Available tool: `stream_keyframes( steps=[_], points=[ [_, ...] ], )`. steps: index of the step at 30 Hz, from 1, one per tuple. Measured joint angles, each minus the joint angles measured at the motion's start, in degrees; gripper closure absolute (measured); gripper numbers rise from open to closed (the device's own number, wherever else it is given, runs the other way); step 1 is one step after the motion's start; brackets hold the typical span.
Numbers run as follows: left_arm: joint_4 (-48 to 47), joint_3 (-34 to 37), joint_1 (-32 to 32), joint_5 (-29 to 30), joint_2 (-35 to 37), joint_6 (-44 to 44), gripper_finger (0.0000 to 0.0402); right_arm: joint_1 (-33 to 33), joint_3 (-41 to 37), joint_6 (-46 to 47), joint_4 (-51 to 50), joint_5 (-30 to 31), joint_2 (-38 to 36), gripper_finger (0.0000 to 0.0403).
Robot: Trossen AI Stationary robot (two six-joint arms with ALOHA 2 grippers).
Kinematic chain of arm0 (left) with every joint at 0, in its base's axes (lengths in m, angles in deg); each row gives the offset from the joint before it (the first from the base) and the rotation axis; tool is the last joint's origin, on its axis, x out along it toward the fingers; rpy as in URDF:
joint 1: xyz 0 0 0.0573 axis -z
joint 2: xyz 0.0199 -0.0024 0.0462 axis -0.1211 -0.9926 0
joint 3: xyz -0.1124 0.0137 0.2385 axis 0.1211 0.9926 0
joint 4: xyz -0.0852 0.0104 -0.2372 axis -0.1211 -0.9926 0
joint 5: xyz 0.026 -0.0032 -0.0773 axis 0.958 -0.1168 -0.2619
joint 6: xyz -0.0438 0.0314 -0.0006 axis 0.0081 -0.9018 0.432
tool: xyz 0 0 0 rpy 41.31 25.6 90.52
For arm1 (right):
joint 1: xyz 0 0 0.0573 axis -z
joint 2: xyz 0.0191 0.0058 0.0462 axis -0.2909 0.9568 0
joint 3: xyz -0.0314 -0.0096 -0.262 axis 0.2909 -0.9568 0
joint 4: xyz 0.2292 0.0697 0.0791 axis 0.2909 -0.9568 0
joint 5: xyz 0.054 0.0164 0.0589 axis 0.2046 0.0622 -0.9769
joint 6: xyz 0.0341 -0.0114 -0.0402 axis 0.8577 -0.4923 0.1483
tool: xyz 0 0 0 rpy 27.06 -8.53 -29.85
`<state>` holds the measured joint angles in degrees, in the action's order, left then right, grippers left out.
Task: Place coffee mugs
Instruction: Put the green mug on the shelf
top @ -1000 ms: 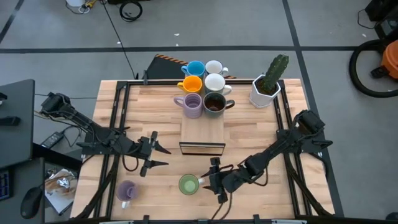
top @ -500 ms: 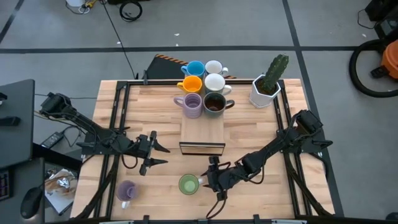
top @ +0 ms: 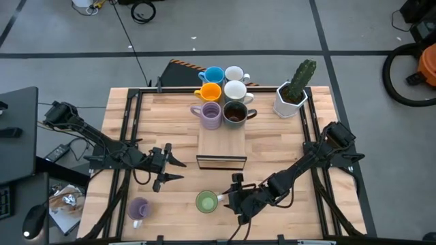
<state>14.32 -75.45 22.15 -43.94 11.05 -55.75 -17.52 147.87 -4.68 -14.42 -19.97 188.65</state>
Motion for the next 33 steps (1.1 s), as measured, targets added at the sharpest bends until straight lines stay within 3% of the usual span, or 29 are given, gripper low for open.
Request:
stream_keyframes(
  steps=[13, 22, 28, 33],
  points=[
    [-0.05, 0.00, -0.07, 0.04, -0.02, -0.04, 0.0194, -0.35, -0.05, 4.18, -0.47, 1.32, 1.13, 0.0195],
    [-0.28, 0.00, -0.04, 0.46, -0.02, 0.03, 0.0194, 2.00, -0.09, -1.59, 4.79, -2.18, 7.08, 0.0195],
    [-0.43, 0.00, -0.04, 0.46, -0.02, 0.34, 0.0194, 2.75, -0.09, -0.99, 5.80, -5.07, 7.53, 0.0195],
    [-0.48, 0.00, -0.04, 0.46, -0.02, 0.46, 0.0194, 2.43, -0.07, 1.40, 7.10, -11.10, 7.28, 0.0195]
  ],
)
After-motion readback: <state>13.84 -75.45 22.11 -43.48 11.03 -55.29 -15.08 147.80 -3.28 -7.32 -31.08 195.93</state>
